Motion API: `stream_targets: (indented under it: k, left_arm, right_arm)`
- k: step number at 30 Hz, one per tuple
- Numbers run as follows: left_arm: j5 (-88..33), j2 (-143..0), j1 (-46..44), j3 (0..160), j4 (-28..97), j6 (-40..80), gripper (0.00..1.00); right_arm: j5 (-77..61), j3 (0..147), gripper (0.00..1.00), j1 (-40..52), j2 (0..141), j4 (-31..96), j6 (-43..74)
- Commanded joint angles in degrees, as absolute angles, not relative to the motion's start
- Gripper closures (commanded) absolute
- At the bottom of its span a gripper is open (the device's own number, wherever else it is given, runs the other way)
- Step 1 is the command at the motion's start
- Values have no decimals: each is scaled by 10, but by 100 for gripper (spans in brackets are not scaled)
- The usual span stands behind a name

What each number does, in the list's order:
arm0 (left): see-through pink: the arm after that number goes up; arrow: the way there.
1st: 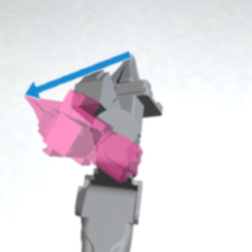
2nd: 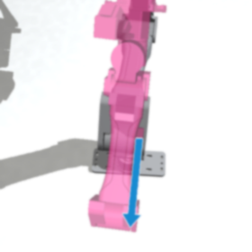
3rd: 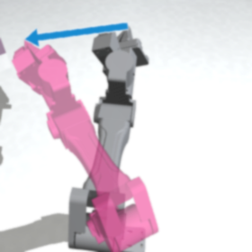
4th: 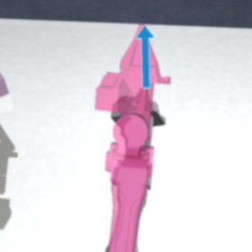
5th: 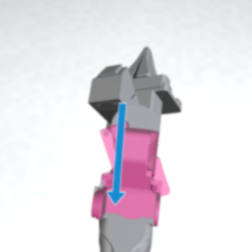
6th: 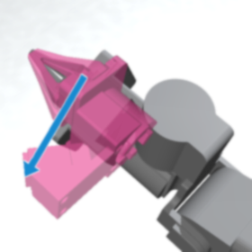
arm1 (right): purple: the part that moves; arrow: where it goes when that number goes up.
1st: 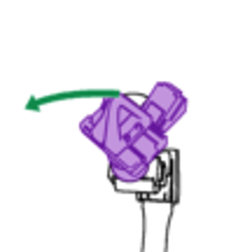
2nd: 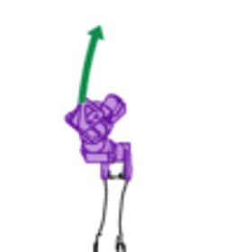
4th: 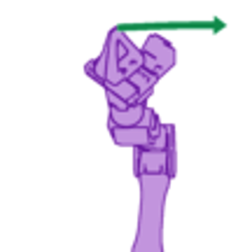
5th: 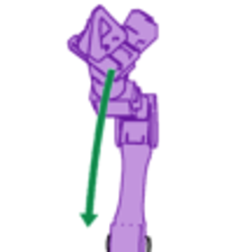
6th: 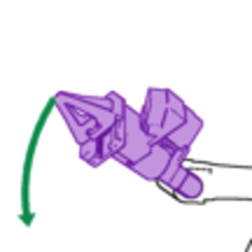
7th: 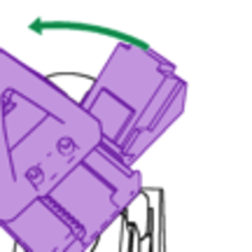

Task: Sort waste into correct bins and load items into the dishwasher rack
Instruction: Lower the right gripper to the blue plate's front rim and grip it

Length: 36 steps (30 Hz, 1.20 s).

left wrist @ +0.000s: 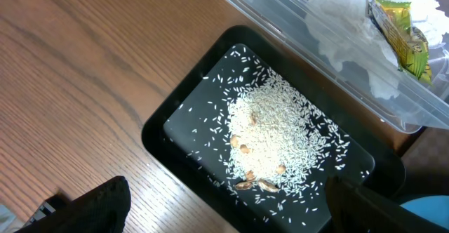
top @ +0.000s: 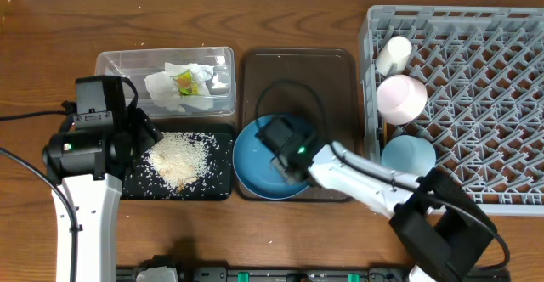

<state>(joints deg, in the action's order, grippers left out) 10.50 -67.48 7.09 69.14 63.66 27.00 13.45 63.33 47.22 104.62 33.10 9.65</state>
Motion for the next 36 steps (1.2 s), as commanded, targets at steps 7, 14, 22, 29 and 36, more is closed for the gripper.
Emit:
stream_targets:
  k: [7,14,22,29,36]
  left_arm:
    - [112,-674,74,703,638,271,9]
    - [112,-674,74,703,638,271,9]
    - [112,-674,74,703,639,271,9]
    - [112,-674,74,703,638,271,9]
    - [112,-674,74,703,638,271,9]
  right_arm:
    - [146,637,38,389,1050,317,124]
    - [32,671,41,385,1045,316,124]
    - [-114,742,44,444,1016,324,124]
    - [-68,721,52,500,1024,321,139]
    - [19,682,52,536,1040,313,139]
